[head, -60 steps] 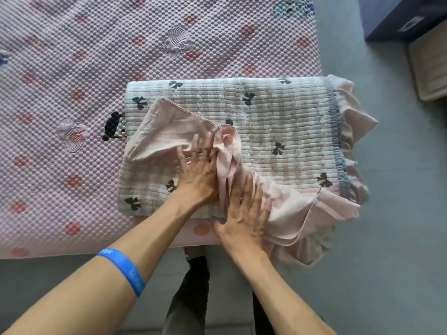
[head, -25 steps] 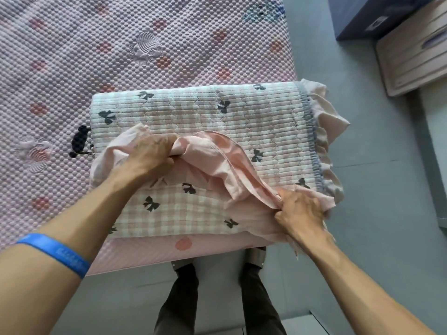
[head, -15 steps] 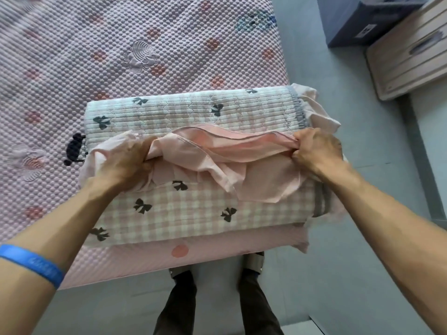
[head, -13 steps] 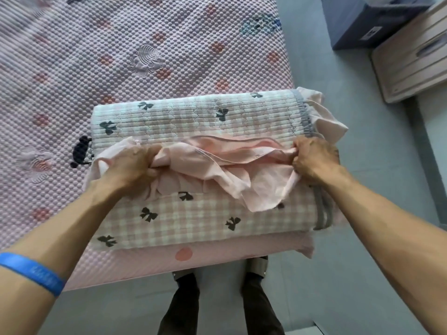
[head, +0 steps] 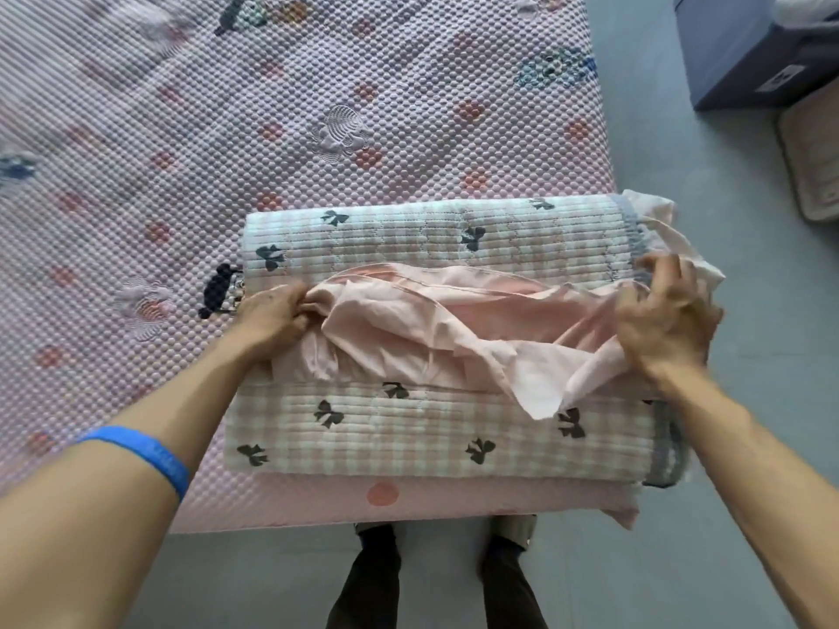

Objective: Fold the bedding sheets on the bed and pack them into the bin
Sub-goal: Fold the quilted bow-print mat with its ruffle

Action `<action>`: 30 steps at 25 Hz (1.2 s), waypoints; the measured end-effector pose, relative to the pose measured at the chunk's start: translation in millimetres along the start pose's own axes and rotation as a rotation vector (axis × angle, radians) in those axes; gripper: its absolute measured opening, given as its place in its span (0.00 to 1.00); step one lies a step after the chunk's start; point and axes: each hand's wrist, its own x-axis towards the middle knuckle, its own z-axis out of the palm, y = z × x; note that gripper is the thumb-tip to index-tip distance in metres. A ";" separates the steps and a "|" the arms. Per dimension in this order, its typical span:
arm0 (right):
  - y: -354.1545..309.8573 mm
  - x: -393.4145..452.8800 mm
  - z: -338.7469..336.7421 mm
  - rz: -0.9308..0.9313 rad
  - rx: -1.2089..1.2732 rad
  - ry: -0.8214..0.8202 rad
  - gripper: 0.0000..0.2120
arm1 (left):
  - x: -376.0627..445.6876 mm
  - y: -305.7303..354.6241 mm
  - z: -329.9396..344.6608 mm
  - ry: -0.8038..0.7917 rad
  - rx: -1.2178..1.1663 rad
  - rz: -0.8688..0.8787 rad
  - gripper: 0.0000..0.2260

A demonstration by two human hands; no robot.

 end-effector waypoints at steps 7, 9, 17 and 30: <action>9.9 -135.8 57.4 -0.523 -0.277 -0.454 0.29 | 12.4 7.5 28.8 0.068 -0.040 -0.161 0.02; 9.6 -96.5 71.6 -0.535 -0.327 -0.502 0.31 | 12.7 -3.5 28.4 0.117 -0.144 -0.207 0.05; -8.8 0.1 30.1 -0.391 -0.258 -0.327 0.05 | -8.5 -2.0 20.2 0.238 -0.100 -0.157 0.04; -58.9 21.8 93.5 0.037 -0.259 -0.393 0.28 | -45.7 -51.5 23.3 0.022 -0.876 -0.279 0.52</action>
